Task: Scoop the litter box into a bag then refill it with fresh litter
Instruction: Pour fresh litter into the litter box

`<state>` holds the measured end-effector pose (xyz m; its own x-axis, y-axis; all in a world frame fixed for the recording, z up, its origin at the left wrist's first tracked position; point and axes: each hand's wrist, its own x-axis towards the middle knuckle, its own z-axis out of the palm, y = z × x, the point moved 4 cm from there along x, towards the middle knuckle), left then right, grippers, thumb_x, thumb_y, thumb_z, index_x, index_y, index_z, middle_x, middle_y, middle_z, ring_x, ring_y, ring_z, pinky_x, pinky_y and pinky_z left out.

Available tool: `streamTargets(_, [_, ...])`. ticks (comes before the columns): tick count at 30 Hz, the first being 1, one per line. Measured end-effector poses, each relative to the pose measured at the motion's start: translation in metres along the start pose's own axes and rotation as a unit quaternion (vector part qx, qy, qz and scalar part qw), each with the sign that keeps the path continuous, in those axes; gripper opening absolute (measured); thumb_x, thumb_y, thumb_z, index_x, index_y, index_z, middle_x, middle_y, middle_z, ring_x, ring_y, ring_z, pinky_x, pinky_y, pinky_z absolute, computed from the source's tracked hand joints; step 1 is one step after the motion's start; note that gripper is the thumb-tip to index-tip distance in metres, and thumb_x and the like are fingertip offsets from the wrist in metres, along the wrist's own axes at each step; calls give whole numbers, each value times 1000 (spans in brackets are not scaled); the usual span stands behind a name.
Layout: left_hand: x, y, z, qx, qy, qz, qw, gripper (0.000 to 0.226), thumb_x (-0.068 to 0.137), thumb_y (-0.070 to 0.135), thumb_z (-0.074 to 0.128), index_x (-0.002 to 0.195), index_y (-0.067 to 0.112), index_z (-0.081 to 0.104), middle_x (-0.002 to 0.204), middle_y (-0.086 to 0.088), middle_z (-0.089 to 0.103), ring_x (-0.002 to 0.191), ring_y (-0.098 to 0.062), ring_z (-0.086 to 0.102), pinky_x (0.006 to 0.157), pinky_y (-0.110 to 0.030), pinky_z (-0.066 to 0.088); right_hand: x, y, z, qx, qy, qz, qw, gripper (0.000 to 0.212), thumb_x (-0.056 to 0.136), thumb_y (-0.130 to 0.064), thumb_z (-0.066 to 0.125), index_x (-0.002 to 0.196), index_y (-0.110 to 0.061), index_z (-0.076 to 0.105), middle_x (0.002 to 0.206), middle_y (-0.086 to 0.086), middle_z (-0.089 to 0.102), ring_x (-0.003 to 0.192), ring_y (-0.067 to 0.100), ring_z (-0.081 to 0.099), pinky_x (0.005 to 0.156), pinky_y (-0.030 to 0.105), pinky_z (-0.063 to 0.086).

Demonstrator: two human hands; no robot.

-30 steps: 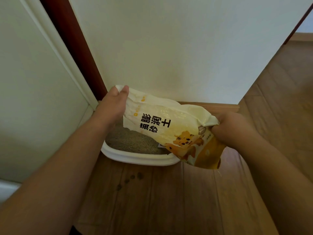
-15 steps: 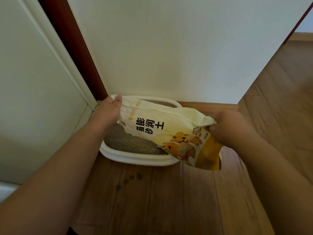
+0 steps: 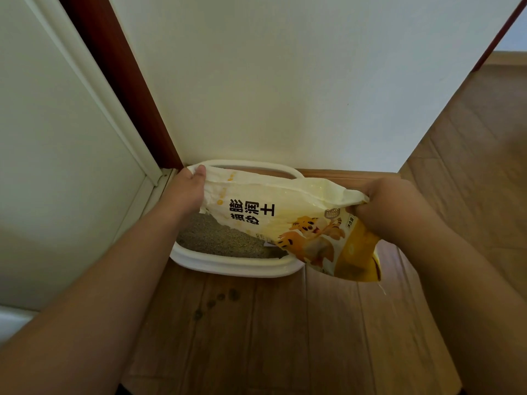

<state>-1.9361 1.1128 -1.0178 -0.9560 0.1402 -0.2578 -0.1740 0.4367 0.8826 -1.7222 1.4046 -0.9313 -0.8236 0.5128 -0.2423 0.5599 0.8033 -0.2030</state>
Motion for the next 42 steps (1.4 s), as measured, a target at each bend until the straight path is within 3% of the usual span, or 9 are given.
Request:
streamTargets(3, [-1,-1,4,-10,7,0,1000,45,102,53,41,129,21,58,118,-4,68,106,-24,67,97,-48,55,-2,-3,-2,-14,-11,-6,1000,24,99,-32,61,104,-12,73,84,5,67,81,20,65,68,32,56])
streamTargets(6, [1,-1,7,-14,13,4,1000,41,107,45,40,131,17,58,116,-5,68,102,-22,66,85,-40,57,-3,-3,-4,-13,-2,-10,1000,27,98,-34,62,108,-12,73,88,6,68,85,21,67,77,36,60])
streamTargets(12, [3,-3,9,-15,21,-1,1000,38,108,44,40,128,18,58,112,-2,67,100,-20,65,78,-33,53,-4,0,-5,9,11,-4,1000,26,96,-33,65,108,-13,74,83,3,67,79,19,66,73,34,60])
streamTargets(17, [3,-3,8,-16,14,-15,1000,51,98,57,42,130,21,59,115,-3,69,103,-24,67,91,-46,57,-3,5,-7,30,33,3,999,25,94,-32,68,110,-13,75,82,3,68,74,17,66,68,33,59])
streamTargets(21, [2,1,16,-81,23,-54,995,32,100,36,39,122,21,57,105,-2,62,92,-20,59,67,-33,48,-3,12,-15,53,66,9,996,24,92,-29,70,110,-13,75,78,0,65,72,16,64,58,27,51])
streamTargets(25, [-2,5,20,-77,31,-47,995,31,99,27,38,124,18,55,101,-4,56,89,-20,55,62,-32,48,-2,16,-18,51,81,6,995,25,91,-28,71,110,-12,76,78,-1,63,75,17,62,60,28,47])
streamTargets(30, [-6,3,23,-31,3,-19,999,31,106,25,38,135,17,46,109,-6,56,91,-19,57,68,-33,54,-2,17,-18,44,69,5,997,27,92,-30,71,111,-11,75,86,3,68,80,20,65,67,30,50])
streamTargets(35, [-7,1,22,-8,-13,-20,1000,37,109,31,37,143,16,41,125,-10,56,105,-25,62,92,-50,59,-4,16,-19,34,73,-1,997,25,91,-29,72,107,-11,76,86,5,69,81,22,67,74,36,58])
streamTargets(42, [-10,1,26,-49,-30,-38,998,35,110,27,38,142,14,41,131,-9,54,111,-25,62,89,-42,61,-6,14,-21,43,77,3,996,26,91,-29,72,109,-10,75,86,5,69,81,22,66,71,33,54])
